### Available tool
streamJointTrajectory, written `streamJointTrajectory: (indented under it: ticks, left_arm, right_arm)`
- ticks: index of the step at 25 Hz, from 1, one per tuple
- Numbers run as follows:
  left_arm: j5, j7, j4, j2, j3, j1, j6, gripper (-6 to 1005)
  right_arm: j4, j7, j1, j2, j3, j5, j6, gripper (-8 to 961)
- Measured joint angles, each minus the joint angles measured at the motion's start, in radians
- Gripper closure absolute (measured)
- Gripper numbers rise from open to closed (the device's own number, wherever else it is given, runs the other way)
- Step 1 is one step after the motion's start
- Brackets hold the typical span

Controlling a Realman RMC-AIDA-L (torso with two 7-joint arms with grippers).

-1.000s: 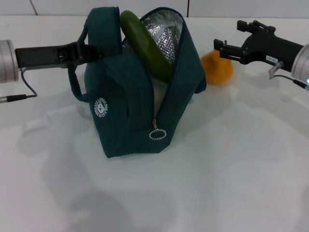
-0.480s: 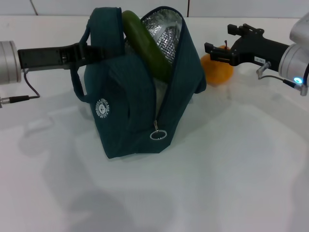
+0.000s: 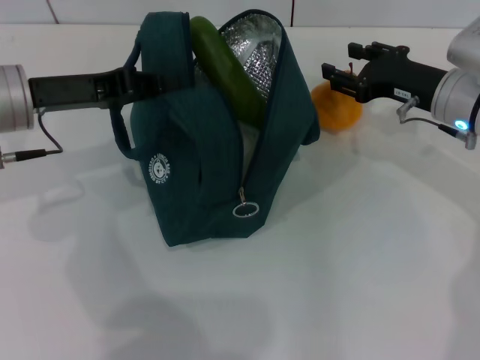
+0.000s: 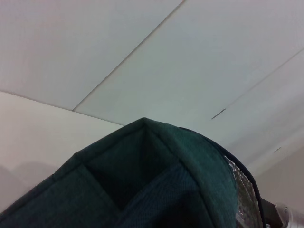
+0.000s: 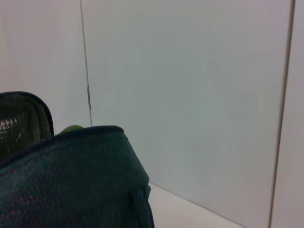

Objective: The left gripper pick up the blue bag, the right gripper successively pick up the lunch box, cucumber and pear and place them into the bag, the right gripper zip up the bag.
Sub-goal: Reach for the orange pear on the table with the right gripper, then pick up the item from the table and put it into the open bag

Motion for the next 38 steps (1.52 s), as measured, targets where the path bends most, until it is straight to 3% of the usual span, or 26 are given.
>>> streamJointTrajectory:
  ticks: [1,17,28,30,38]
  left_arm:
    - [0.000,0.000,0.000,0.000,0.000,0.000,0.000,955]
    - [0.000,0.000,0.000,-0.002,0.000,-0.003,0.000,955]
    - [0.000,0.002,0.000,-0.001,0.000,-0.004,-0.002,956]
    - [0.000,0.002,0.000,-0.002,0.000,-0.005,-0.002,955]
    - [-0.001,0.004,0.000,-0.001,0.000,-0.003,-0.001,956]
  right_arm:
    - [0.001,0.000,0.001,0.000,-0.001,0.000,0.002,355]
    - [0.015,0.000,0.021,0.000,-0.006,0.000,0.031,432]
    - [0.015,-0.001,0.027,0.000,-0.007,0.000,0.033,708]
    - [0.015,-0.004,0.027,0.000,-0.007,0.000,0.033,929]
    - [-0.009,-0.002,-0.007,0.000,0.002,0.025,-0.016,928]
